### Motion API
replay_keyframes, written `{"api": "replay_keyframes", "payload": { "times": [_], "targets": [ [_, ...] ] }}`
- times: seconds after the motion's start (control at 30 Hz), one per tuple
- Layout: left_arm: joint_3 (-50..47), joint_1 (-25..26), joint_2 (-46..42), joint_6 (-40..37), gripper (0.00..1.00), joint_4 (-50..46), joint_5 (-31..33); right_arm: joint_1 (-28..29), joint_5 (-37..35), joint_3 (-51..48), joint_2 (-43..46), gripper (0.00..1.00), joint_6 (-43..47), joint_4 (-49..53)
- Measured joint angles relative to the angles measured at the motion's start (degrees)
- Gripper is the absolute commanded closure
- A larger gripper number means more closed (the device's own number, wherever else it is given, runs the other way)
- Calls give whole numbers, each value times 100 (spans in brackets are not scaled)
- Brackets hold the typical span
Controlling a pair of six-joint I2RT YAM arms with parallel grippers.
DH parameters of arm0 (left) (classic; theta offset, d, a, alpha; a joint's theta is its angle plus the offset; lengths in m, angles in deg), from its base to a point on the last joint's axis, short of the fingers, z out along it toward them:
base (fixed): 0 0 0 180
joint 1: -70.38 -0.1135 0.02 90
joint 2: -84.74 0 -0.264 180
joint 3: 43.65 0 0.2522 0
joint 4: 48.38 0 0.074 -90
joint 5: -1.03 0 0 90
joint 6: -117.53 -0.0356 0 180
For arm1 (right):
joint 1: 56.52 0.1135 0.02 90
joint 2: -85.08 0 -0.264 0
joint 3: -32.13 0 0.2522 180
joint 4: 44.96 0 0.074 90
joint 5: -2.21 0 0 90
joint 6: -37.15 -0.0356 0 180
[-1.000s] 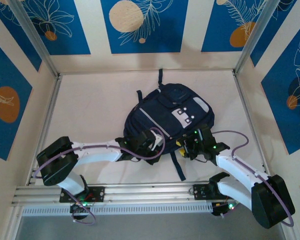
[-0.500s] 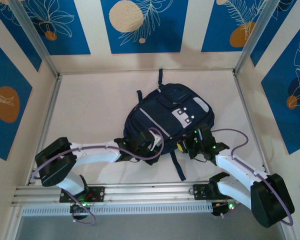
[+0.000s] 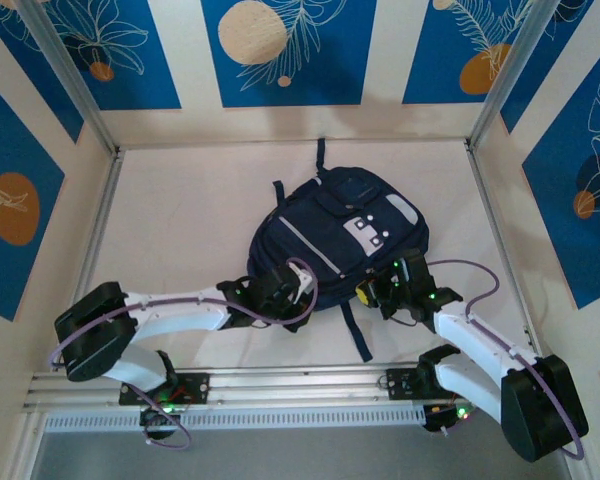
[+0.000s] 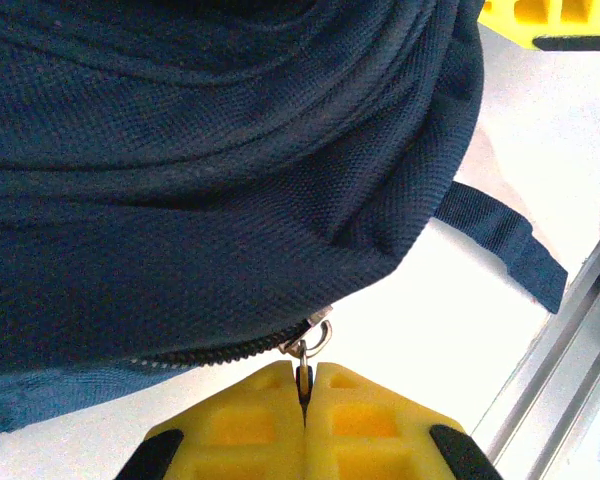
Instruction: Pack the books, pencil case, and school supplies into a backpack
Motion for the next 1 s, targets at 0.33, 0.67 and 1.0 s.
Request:
{"api": "replay_keyframes", "payload": {
  "times": [0.33,0.67,1.0],
  "targets": [
    [-208,-15,-186,2,100,-4,125,-175,166,-2,-15,100,363,81],
    [-350,-35,-356,37,100,4,205,-308,282,179,-330,100,951,225],
    [-275,-70,-269,22,100,11,208,-728,756,1360,-2103,99,2037,745]
  ]
}}
